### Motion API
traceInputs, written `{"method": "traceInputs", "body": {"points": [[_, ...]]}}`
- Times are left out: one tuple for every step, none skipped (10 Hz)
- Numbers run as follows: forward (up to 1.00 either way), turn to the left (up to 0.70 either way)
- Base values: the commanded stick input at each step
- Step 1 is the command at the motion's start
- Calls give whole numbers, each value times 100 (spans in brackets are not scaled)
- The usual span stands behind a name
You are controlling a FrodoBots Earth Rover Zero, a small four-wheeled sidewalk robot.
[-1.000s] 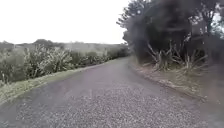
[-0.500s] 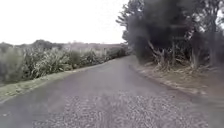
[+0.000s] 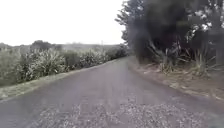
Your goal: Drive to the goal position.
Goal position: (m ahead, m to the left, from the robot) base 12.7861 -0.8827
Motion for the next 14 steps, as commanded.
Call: {"method": "traceInputs", "body": {"points": [[85, 0], [85, 0], [85, 0], [85, 0], [85, 0], [85, 4], [85, 5], [85, 4], [85, 0], [85, 0], [85, 0], [85, 0], [85, 0], [85, 0]]}}
